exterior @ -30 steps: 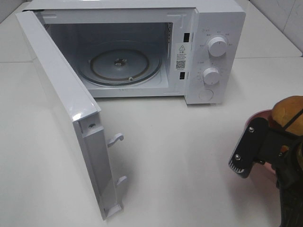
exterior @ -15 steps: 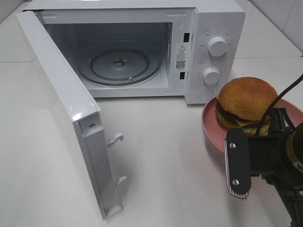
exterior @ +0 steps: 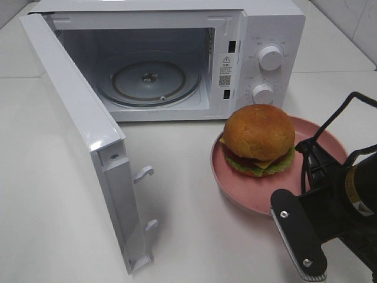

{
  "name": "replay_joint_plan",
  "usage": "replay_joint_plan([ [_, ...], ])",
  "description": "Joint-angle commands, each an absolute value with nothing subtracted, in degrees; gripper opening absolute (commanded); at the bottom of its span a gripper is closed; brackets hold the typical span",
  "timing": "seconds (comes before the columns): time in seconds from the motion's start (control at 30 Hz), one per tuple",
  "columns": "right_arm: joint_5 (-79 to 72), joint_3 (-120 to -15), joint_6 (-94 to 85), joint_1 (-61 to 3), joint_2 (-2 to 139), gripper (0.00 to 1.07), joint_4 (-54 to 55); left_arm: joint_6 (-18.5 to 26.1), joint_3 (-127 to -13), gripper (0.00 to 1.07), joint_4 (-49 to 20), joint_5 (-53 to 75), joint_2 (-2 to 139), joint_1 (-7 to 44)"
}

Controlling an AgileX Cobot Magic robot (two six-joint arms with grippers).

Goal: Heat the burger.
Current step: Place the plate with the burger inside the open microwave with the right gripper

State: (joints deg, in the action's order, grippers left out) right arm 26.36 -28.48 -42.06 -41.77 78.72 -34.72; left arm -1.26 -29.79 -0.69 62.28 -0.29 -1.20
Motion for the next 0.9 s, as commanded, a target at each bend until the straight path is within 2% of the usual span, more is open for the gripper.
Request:
replay_joint_plan([
  [0.03, 21.7, -28.8, -45.7, -42.0, 79.0, 0.00, -35.2, -1.0, -29.6, 1.01, -1.1, 61.4, -1.1, -0.9],
  [0.57, 10.0, -30.1, -49.0, -42.0, 80.2, 0.00, -35.5, -1.0, -29.6, 1.01, -1.1, 61.4, -1.1, -0.9],
  [0.9, 9.5, -38.2, -48.9, -42.0, 88.6, 0.00, -35.3, -1.0, -29.6, 1.01, -1.1, 61.4, -1.1, -0.9],
])
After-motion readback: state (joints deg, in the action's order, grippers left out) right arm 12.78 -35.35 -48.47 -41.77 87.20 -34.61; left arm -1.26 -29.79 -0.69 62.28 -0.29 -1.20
